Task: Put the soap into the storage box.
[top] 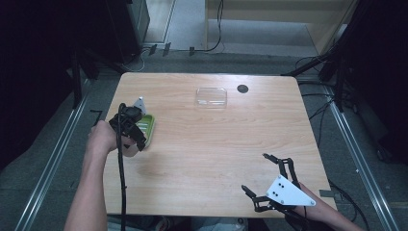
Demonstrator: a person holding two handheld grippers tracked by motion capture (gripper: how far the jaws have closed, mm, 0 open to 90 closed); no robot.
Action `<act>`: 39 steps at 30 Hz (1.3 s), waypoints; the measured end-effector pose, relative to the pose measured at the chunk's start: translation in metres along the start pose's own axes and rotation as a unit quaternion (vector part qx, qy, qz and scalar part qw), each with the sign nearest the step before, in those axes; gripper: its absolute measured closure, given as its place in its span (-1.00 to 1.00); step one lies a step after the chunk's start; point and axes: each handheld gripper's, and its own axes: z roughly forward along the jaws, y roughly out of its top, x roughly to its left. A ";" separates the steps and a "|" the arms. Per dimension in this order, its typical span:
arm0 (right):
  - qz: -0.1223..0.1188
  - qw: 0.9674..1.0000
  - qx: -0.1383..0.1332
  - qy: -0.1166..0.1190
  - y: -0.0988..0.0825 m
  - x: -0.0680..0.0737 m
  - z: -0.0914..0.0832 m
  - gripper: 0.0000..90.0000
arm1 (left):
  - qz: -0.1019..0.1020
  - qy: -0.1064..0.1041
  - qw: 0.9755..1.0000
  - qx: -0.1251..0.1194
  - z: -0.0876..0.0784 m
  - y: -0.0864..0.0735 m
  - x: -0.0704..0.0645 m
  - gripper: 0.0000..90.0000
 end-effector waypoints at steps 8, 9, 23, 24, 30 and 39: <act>0.002 1.000 0.001 0.000 0.000 0.000 0.000 -1.00 | -0.004 0.000 1.000 0.009 -0.002 0.008 0.007 -0.25; 0.000 1.000 0.000 0.000 0.000 0.000 0.000 -1.00 | -0.006 -0.001 1.000 0.009 -0.001 0.010 0.008 -0.25; 0.003 1.000 -0.001 -0.001 0.000 0.000 0.000 -1.00 | -0.003 0.001 1.000 0.018 -0.006 0.028 0.011 -0.25; 0.002 1.000 -0.001 -0.001 0.000 0.000 0.000 -1.00 | -0.004 0.001 1.000 0.016 -0.006 0.029 0.011 -0.25; 0.003 1.000 -0.002 -0.001 0.000 -0.001 0.000 -1.00 | -0.005 0.000 1.000 0.024 -0.005 0.037 0.013 -0.25; 0.003 1.000 -0.001 -0.001 -0.001 -0.001 0.000 -1.00 | -0.008 0.004 1.000 0.027 -0.006 0.044 0.017 -0.25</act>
